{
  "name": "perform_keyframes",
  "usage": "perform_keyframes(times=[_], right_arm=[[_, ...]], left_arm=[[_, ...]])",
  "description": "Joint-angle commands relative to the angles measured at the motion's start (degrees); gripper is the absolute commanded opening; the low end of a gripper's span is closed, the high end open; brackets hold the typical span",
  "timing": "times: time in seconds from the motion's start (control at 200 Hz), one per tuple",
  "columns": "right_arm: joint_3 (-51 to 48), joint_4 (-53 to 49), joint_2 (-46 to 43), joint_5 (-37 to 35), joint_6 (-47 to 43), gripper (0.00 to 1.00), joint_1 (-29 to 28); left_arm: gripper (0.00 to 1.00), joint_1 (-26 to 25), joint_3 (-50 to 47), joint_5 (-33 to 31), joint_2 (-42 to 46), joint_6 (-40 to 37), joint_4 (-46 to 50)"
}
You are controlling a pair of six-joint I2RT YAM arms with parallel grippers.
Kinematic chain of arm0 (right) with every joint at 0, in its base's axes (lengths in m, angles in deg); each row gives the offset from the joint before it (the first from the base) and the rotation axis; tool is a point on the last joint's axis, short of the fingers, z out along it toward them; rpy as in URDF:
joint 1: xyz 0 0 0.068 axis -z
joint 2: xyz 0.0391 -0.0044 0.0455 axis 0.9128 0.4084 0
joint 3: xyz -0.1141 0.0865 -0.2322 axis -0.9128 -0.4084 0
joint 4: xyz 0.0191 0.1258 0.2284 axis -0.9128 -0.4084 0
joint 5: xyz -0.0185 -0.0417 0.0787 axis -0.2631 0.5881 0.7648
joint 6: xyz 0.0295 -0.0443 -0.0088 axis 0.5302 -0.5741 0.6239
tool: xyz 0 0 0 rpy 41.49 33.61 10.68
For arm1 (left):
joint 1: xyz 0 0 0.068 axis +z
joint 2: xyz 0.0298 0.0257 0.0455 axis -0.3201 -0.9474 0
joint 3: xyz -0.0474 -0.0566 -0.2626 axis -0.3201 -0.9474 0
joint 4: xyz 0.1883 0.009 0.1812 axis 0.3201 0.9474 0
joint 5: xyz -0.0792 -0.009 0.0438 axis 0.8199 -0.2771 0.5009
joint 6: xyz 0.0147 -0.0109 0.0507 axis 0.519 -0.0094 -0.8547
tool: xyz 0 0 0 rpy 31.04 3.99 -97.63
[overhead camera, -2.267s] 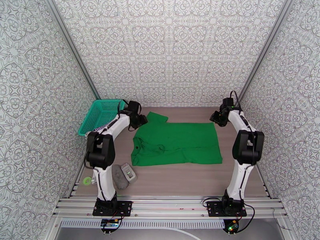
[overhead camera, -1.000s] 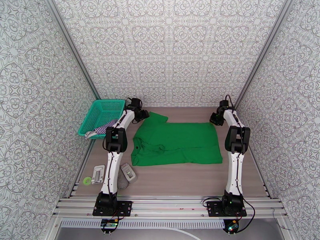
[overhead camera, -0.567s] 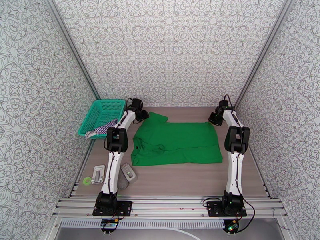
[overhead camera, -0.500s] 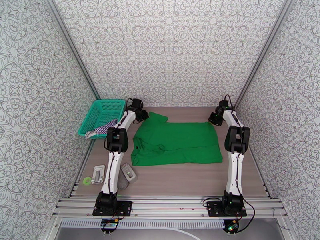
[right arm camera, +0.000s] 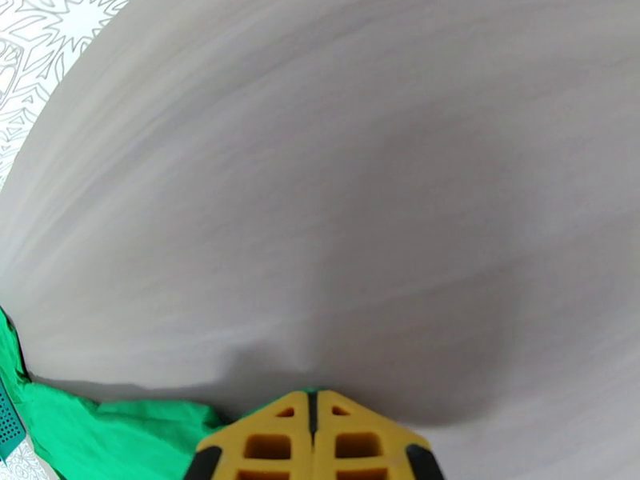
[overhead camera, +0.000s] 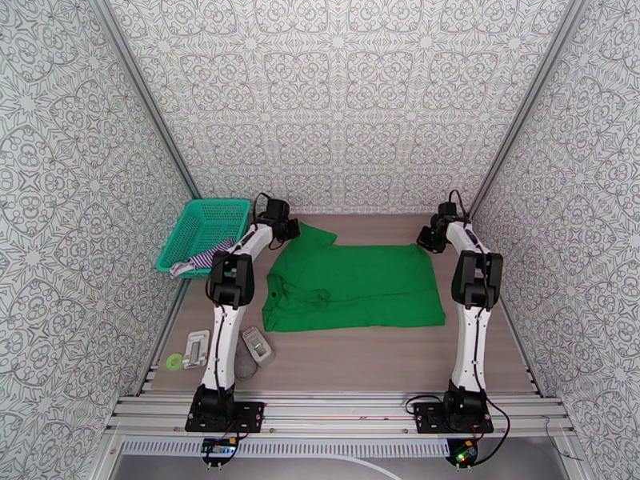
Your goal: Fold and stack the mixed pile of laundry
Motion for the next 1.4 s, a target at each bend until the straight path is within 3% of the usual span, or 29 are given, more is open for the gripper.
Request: perform_keyframes(times=[0.0,0.22,0.49,1.395], right_arm=[[-0.91,0.96,-4.04,-0.81,-1.63,0.0,-0.38],[-1.51,1.27,-6.19,-0.55,-2.47,0.0,-0.31],[-2.69,0.72,-7.02,0.24,-3.38,0.0,-0.13],[-18.52,0.7,-17.46,1.97,-7.67,0.0,4.09]], left_arm=[[0.0,0.81,-2.93,4.42,5.14,-0.4,-7.38],[0.0,0.91,-12.61,7.68,9.94,-1.05,-13.94],[0.0,1.08,-16.93,8.07,13.06,-2.62,-14.31],[0.0,4.14,-45.28,15.79,33.78,0.28,-25.6]])
